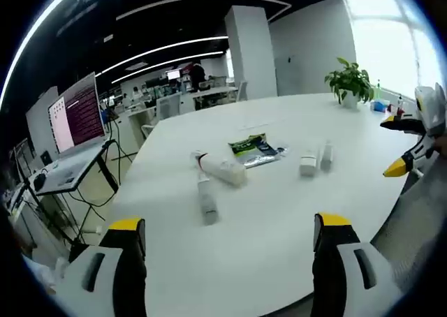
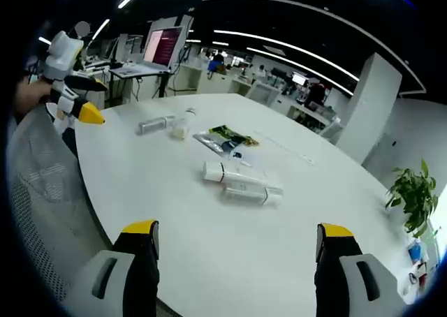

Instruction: Arrange the skincare products in the storage area until every visible bottle or jar stands upright without overlapping.

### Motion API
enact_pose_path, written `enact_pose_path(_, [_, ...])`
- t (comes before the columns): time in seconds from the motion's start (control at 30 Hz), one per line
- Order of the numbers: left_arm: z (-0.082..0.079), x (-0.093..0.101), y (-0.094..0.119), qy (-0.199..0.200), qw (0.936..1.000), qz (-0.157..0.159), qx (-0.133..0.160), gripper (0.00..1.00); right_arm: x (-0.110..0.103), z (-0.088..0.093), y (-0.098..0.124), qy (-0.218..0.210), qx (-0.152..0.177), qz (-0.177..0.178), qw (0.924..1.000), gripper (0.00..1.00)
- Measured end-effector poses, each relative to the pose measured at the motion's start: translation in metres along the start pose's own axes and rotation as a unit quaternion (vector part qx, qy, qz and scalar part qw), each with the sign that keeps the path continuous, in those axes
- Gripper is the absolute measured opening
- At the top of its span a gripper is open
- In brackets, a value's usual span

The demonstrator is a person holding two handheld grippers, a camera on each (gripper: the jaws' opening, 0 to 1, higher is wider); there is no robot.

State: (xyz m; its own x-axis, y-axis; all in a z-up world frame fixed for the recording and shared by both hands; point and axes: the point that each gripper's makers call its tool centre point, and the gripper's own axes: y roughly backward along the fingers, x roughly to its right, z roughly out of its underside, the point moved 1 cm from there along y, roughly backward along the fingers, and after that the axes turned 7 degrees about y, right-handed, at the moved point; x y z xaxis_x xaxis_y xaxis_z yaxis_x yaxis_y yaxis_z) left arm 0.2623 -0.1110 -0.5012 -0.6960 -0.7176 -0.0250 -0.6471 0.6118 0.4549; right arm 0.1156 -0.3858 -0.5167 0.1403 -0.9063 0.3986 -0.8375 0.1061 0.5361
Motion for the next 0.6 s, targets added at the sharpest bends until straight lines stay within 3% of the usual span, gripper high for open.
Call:
enact_pose_path(0.1, [0.002,0.004,0.0,-0.013,0.9999,0.004,-0.006,0.97,0.005,0.002,0.002,-0.002,-0.005,0.012,0.9999,0.99])
enact_pose_path(0.33, [0.01,0.004,-0.001,0.0,0.9994,0.007,-0.035,0.94,0.007,0.008,0.0,0.014,-0.018,0.016,0.9996,0.98])
enact_pose_path(0.6, [0.012,0.002,-0.002,-0.007,0.9993,0.001,-0.038,0.93,0.002,0.007,-0.001,0.02,-0.019,0.005,0.9996,0.96])
